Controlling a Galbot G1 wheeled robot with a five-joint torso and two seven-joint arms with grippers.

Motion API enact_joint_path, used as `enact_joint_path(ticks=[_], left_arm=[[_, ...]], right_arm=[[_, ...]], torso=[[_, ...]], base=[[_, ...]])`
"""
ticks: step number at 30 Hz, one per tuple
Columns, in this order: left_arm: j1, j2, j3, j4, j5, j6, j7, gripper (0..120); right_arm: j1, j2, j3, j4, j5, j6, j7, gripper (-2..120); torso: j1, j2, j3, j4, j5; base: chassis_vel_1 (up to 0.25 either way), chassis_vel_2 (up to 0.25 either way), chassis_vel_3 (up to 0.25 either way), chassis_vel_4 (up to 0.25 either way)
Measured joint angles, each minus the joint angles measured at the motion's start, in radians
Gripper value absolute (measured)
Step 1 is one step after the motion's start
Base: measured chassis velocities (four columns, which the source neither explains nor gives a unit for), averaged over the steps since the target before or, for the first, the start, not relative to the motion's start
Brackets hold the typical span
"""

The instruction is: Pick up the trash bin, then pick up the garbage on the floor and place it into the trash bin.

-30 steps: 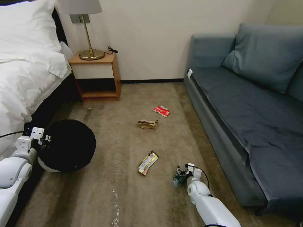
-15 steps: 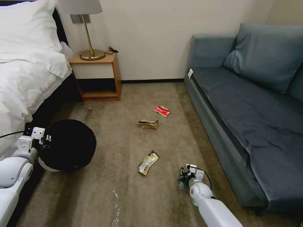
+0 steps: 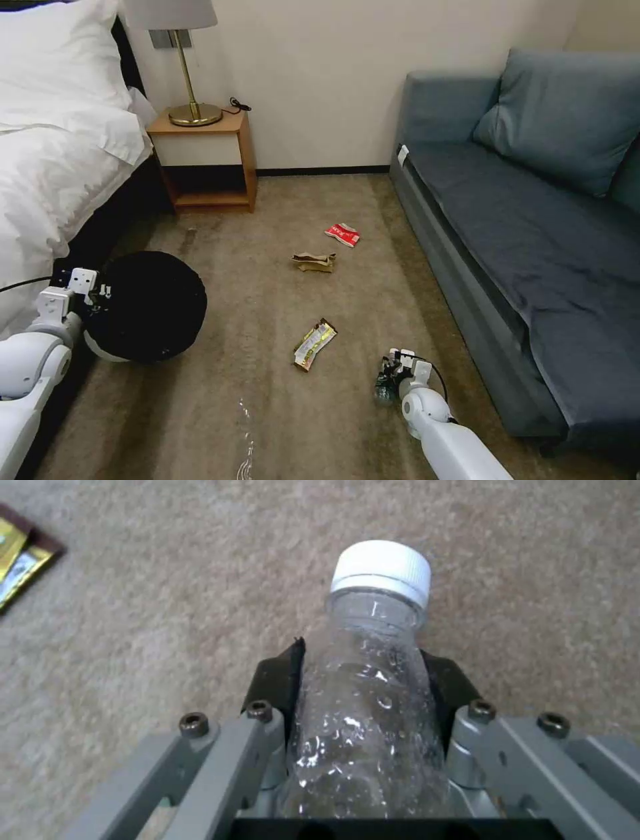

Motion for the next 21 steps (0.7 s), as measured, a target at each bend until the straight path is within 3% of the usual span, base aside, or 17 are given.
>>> enact_joint_path(ticks=[16, 21], left_arm=[[-0.056, -0.058, 0.081, -0.022, -0.049, -0.010, -0.008, 4], [-0.095, -0.109, 0.134, 0.002, -0.053, -0.041, -0.002, 4]], right_arm=[[0.071, -0.096, -0.046, 0.278, 0.134, -0.041, 0.018, 30], [0.189, -0.081, -0.123, 0.333, 0.229, -0.056, 0.023, 30]], torso=[[0.000, 0.000, 0.000, -0.0003, -0.0006], [0.000, 0.000, 0.000, -0.0004, -0.0006]], base=[[0.000, 0.000, 0.000, 0.000], [0.000, 0.000, 0.000, 0.000]])
